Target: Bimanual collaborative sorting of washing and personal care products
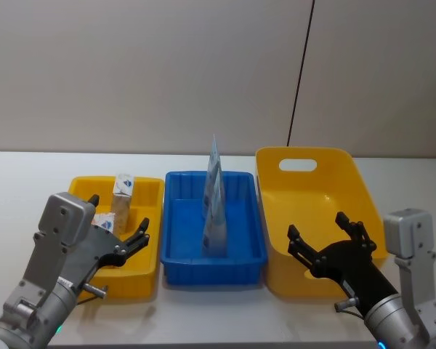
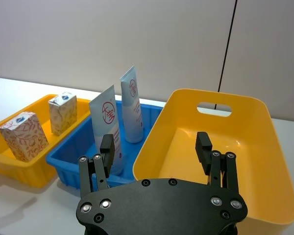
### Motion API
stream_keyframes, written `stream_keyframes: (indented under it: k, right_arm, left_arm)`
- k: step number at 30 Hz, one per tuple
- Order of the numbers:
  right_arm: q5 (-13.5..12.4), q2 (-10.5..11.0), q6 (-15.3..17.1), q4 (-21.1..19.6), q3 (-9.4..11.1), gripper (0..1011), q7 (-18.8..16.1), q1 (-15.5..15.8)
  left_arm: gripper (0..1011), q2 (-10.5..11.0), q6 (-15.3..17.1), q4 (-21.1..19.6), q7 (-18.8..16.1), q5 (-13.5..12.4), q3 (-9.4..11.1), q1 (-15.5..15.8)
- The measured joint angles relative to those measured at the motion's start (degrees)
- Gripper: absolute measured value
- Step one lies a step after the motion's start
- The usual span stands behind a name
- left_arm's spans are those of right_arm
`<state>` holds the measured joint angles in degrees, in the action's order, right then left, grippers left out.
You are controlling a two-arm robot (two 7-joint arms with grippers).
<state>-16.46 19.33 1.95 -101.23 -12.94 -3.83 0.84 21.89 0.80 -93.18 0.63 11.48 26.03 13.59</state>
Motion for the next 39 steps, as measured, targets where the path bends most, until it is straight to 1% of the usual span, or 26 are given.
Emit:
stream_keyframes:
  k: [39]
  right_arm:
    - [0.0,0.0,0.0,0.0,0.0,1000,0.0,0.0]
  left_arm:
    - [1001,0.0,0.0,0.0,0.0,0.0,0.0,0.0]
